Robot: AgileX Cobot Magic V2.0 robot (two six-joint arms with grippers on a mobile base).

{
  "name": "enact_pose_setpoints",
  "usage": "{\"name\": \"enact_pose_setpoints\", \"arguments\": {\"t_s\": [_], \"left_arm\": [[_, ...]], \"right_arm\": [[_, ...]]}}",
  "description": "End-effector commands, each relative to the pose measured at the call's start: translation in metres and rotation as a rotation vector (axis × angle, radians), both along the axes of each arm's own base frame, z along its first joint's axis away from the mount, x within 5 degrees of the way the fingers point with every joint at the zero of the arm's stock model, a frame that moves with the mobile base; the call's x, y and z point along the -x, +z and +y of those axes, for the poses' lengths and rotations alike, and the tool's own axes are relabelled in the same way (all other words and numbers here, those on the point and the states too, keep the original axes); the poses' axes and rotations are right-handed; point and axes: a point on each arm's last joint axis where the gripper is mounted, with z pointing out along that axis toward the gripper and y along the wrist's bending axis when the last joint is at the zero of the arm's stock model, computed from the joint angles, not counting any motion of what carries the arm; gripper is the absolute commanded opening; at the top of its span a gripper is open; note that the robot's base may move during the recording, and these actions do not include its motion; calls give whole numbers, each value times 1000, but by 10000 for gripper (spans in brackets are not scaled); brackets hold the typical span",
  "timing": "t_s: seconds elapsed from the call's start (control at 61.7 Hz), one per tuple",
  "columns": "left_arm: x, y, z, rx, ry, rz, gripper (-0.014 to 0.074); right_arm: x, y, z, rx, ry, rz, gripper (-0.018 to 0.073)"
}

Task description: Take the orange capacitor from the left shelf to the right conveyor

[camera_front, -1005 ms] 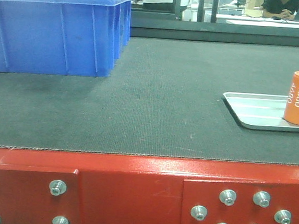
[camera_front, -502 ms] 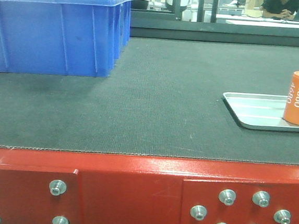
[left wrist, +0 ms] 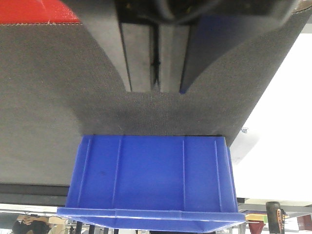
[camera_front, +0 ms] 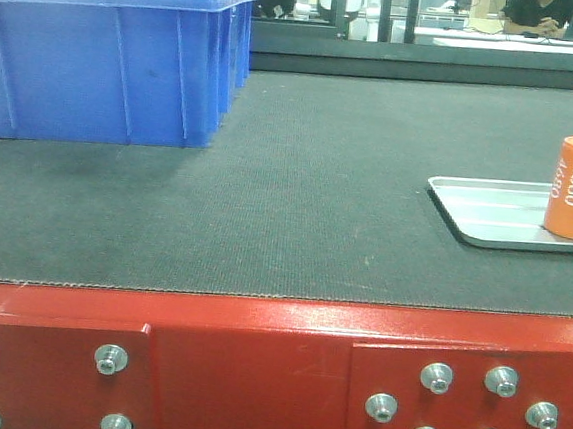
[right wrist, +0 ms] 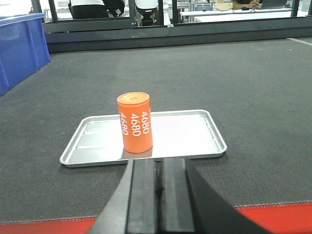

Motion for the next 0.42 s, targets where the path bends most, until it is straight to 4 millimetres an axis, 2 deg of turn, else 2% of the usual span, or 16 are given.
{"name": "enact_pose_setpoints", "arguments": {"t_s": [0.0, 0.405], "left_arm": [[1, 10, 1, 15, 3, -104, -127], [1, 10, 1, 15, 3, -104, -127]], "right_arm": [[1, 9, 0, 9, -7, -95, 55], [1, 9, 0, 9, -7, -95, 55]]}}
